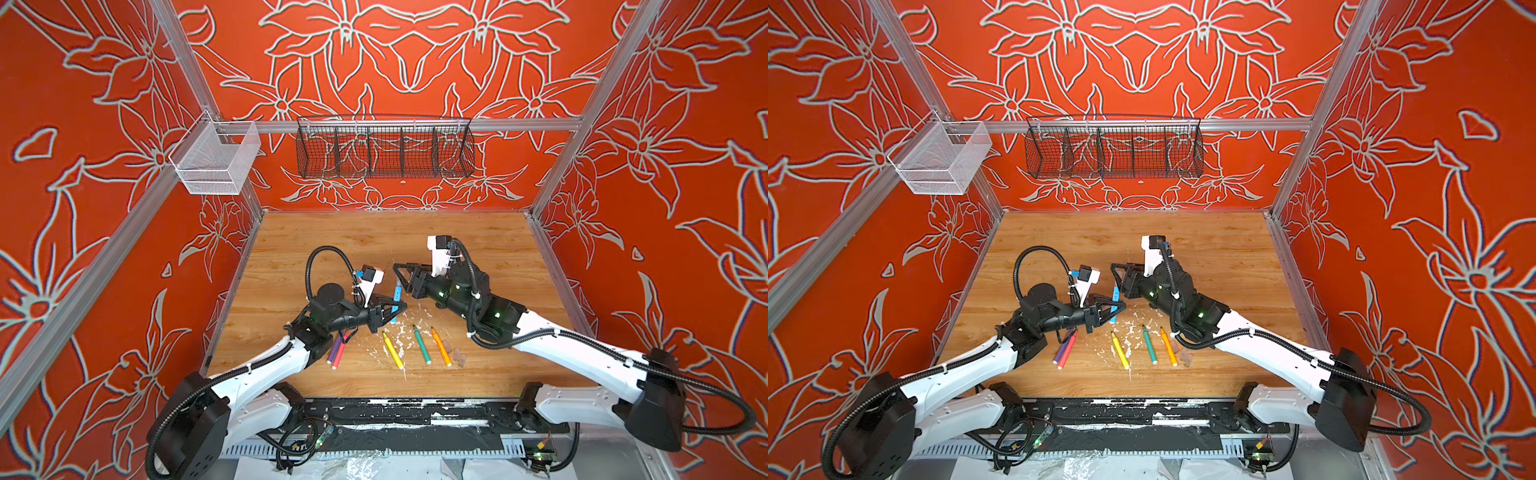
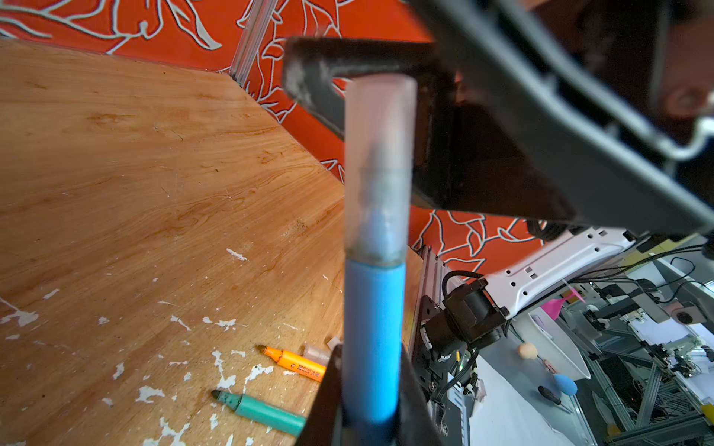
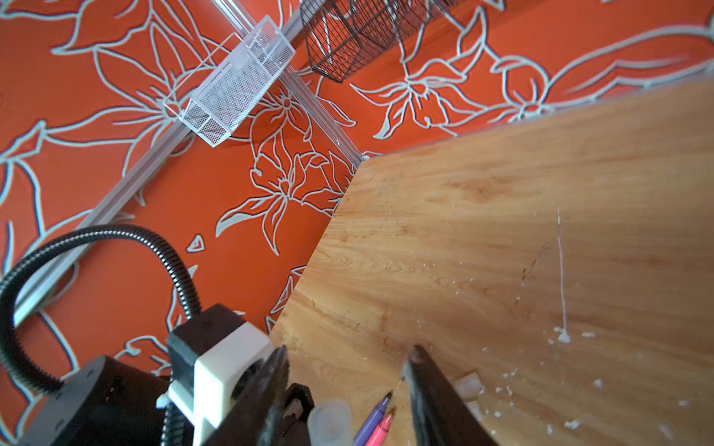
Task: Insert the pens into the pen caps
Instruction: 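Press the white cap down over the blue marker with the right gripper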
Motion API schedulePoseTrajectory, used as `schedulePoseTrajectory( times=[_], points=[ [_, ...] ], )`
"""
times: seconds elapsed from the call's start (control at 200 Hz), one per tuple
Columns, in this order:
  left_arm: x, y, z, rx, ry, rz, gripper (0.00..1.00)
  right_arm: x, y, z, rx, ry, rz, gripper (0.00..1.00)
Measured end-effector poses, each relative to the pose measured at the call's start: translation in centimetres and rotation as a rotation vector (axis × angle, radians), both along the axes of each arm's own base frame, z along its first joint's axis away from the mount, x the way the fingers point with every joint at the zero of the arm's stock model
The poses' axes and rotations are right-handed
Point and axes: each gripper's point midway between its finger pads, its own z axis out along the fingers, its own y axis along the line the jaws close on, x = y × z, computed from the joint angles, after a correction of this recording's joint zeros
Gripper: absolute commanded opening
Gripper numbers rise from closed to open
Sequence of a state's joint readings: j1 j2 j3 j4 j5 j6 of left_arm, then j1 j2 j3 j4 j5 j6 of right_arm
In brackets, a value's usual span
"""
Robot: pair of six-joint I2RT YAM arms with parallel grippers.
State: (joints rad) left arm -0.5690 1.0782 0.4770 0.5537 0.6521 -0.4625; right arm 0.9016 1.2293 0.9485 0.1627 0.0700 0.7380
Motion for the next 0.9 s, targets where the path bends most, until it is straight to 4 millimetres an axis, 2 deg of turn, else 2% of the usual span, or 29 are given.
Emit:
schedulePoseTrajectory(
  times=[0.175, 0.45, 0.696, 0.901],
  points=[
    [0.1, 0.1, -0.5, 0.017, 0.004, 0.006, 0.00, 0.5, 0.6, -0.8, -0.033, 0.022, 0.005, 0.30],
    [0.2, 0.1, -0.8, 0.030, 0.010, 0.017, 0.00, 0.2, 0.9, -0.8, -0.046, 0.013, 0.035, 0.00],
    [0.5, 0.2, -1.2, 0.055, 0.043, 0.036, 0.00, -0.3, 0.7, -1.6, -0.033, 0.005, 0.053, 0.00],
    [1.8, -0.5, 1.3, 0.037, 0.056, 0.032, 0.00, 0.6, 0.0, 0.6, 0.049, -0.065, 0.025, 0.00]
  ],
)
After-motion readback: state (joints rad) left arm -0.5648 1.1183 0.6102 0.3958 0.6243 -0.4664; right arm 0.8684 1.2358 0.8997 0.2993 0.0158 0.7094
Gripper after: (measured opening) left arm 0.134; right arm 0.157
